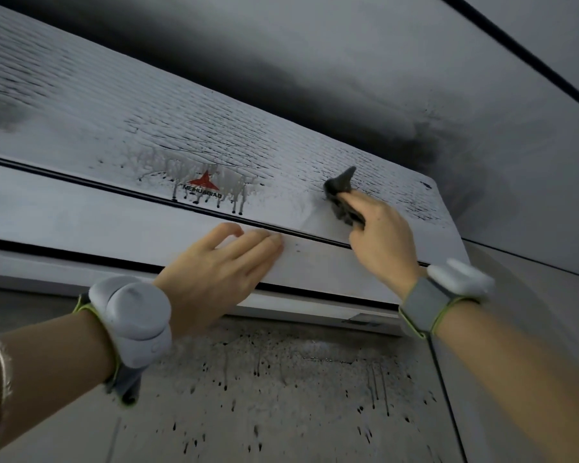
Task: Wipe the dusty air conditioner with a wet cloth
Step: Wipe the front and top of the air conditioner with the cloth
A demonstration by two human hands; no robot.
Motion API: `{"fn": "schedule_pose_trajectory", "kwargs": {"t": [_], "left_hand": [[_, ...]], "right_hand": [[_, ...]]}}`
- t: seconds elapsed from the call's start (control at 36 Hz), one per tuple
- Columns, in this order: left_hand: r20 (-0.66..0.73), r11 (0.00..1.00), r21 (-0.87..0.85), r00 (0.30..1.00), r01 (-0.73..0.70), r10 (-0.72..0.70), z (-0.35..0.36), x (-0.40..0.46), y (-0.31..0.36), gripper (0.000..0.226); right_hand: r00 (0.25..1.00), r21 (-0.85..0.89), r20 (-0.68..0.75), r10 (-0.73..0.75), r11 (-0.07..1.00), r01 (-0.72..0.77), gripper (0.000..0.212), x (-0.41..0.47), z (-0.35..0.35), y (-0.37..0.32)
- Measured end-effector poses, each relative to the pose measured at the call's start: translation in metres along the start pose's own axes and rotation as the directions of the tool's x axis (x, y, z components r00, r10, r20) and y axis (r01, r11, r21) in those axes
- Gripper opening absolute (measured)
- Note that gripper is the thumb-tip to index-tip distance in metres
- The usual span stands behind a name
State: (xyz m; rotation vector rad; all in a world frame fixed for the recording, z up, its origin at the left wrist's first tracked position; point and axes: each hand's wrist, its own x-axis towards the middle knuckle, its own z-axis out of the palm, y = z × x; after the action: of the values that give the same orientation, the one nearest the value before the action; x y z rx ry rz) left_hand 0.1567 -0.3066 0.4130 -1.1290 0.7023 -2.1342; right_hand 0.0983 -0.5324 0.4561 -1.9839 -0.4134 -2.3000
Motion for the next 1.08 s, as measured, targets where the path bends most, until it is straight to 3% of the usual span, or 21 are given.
{"fn": "schedule_pose_trajectory", "kwargs": {"t": [0.11,0.28,0.42,0.5,0.72,0.94,1.03,1.08], "left_hand": [[-0.011,0.999,0.037,1.000,0.004,-0.004,-0.002,-0.013,-0.011,0.052],[0.004,0.998,0.068,1.000,0.009,-0.010,-0.013,-0.029,-0.021,0.056],[0.071,0.997,0.070,0.997,0.029,-0.034,-0.020,-0.040,-0.031,0.071],[0.062,0.996,0.078,0.997,0.049,-0.054,-0.024,-0.050,-0.042,0.066],[0.054,0.994,0.106,0.999,-0.005,-0.001,-0.023,-0.063,-0.060,0.062],[0.083,0.997,0.081,0.996,0.017,-0.024,-0.020,-0.056,-0.057,0.054],[0.083,0.997,0.080,0.996,0.024,-0.031,-0.021,-0.056,-0.056,0.054],[0.093,0.997,0.069,0.995,0.029,-0.035,-0.021,-0.056,-0.055,0.054]], "right_hand": [[0.999,0.006,0.005,-0.034,0.999,0.034,0.064,-0.008,0.002,-0.014],[0.968,-0.011,0.030,-0.250,0.968,0.250,0.063,-0.034,0.004,-0.036],[0.994,-0.083,0.080,-0.074,0.993,0.081,0.066,-0.003,-0.005,-0.014],[0.998,-0.045,0.048,-0.044,0.998,0.047,0.063,0.004,-0.003,-0.015],[0.924,-0.036,0.086,-0.372,0.926,0.376,0.064,-0.022,0.001,-0.032],[0.978,-0.104,0.067,-0.199,0.973,0.205,0.063,-0.009,-0.001,-0.038],[0.976,-0.130,0.064,-0.210,0.968,0.217,0.064,-0.017,0.003,-0.045],[0.959,-0.192,-0.013,-0.285,0.942,0.277,0.063,-0.030,0.009,-0.050]]}}
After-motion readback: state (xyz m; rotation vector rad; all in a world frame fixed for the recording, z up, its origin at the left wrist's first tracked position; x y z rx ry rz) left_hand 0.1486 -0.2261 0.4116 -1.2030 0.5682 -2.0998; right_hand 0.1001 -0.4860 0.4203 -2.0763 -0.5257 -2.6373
